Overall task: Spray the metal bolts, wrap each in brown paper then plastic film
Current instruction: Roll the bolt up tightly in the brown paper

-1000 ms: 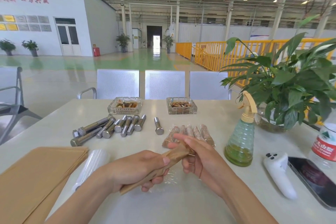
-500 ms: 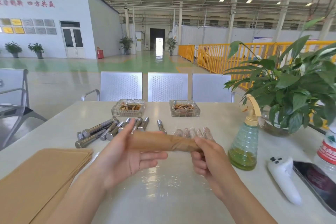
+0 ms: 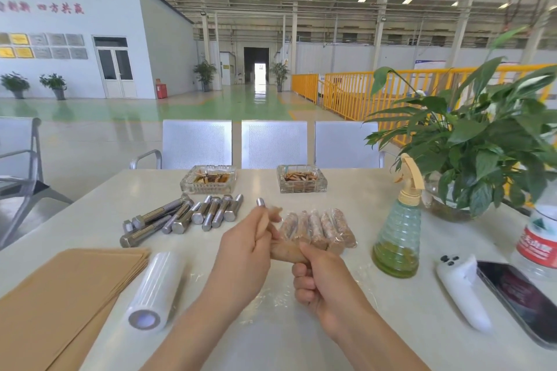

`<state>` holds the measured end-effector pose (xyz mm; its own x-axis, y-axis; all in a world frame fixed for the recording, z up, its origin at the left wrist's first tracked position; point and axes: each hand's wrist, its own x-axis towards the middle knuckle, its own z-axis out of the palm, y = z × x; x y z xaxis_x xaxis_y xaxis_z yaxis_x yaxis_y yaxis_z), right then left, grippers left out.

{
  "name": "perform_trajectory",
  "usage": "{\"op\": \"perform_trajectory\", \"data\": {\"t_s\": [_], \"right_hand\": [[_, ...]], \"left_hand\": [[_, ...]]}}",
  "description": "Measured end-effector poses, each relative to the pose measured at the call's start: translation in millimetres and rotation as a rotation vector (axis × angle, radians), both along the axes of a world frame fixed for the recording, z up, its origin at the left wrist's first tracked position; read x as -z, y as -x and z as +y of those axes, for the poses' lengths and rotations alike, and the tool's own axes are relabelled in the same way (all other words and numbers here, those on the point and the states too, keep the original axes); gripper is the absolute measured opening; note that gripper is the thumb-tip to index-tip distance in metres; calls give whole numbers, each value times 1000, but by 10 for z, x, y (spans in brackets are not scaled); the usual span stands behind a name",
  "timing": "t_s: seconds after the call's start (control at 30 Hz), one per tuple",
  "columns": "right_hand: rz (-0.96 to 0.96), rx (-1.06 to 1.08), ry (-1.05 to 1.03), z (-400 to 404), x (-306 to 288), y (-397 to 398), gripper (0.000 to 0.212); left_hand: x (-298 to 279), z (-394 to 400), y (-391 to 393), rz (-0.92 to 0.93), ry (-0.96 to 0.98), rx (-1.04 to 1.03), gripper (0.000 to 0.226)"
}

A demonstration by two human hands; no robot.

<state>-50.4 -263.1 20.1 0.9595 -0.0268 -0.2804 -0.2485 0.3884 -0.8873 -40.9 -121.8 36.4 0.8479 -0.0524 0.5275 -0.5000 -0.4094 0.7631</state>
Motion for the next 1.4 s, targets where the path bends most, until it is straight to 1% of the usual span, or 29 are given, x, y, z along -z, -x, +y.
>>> {"op": "perform_trajectory", "data": {"t_s": [0.07,0.13,0.17,0.2,0.27,0.33,0.4,0.5,0.57,0.63,0.67,0.73,0.8,0.83,0.9,0.93,0.97,1.03,1.1,1.13,1.23,1.33,1.4], "right_hand": [[-16,12,64,-25,22,7,23],[-25,1,162,-24,59,24,28],[-32,-14,217,-16,82,31,30],[-42,-33,284,-5,93,38,30],[-75,-69,506,-5,95,27,31],[-139,-110,855,-28,88,-24,38],[-212,-131,1176,-47,100,-72,46],[-295,-166,1472,-54,149,-88,49],[-382,-216,1674,-89,217,-69,42],[-470,-254,1808,-114,297,-27,30],[-504,-251,1845,-126,329,-1,29],[-536,-224,1860,-157,350,18,37],[-487,-180,1864,-282,256,-23,51],[-437,-132,1865,-395,171,-66,54],[-284,-28,1881,-679,-9,-170,40],[-198,-31,1915,-797,-68,-206,34],[-123,-75,1957,-870,-101,-224,32],[-22,-203,2005,-894,-79,-230,39],[2,-243,2019,-852,-17,-215,48],[-6,-227,2012,-839,2,-213,47],[-5,-158,1960,-830,-5,-227,31],[53,-100,1859,-855,1,-225,25],[65,-40,1800,-871,17,-216,18]], "left_hand": [[65,87,-14,-34,-324,22,9],[110,146,-49,2,-684,-42,39],[122,165,-68,0,-815,-84,51],[140,184,-87,-14,-904,-110,58],[189,228,-103,-24,-993,-155,67],[243,256,-120,-57,-1059,-184,67],[318,275,-143,-43,-1064,-192,61],[432,248,-116,2,-1051,-146,48],[519,234,-92,18,-1078,-136,46],[565,233,-76,17,-1095,-122,52],[580,240,-72,9,-1093,-105,56],[610,265,-59,-12,-1090,-67,62],[626,290,-53,-22,-1085,-48,64],[628,294,-44,-15,-1091,-50,61],[621,292,-23,-1,-1097,-58,52],[610,284,-7,2,-1095,-59,48],[598,279,12,8,-1091,-59,45],[582,281,43,23,-1084,-59,45],[567,299,63,63,-1057,-35,45],[562,308,61,105,-1016,-17,42],[547,327,31,215,-902,25,27],[535,332,17,270,-804,57,15],[500,344,20,304,-672,73,10]]}}
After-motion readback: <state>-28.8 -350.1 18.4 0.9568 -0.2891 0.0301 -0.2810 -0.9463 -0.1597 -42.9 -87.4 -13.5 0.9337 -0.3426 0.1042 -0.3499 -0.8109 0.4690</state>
